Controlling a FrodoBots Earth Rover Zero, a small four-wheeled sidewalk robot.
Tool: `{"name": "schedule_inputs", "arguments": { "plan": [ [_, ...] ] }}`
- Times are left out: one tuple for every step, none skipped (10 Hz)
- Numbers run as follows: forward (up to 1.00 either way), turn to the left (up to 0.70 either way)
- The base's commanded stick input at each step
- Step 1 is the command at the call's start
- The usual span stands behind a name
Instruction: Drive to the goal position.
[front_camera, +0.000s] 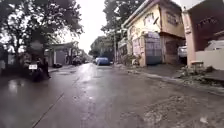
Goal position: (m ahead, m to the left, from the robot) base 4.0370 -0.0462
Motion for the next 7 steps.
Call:
{"name": "schedule_inputs", "arguments": {
  "plan": [
    [1.00, 0.24],
    [1.00, 0.12],
    [1.00, 0.15],
    [1.00, 0.00],
    [1.00, 0.00],
    [1.00, 0.00],
    [1.00, 0.12]
  ]
}}
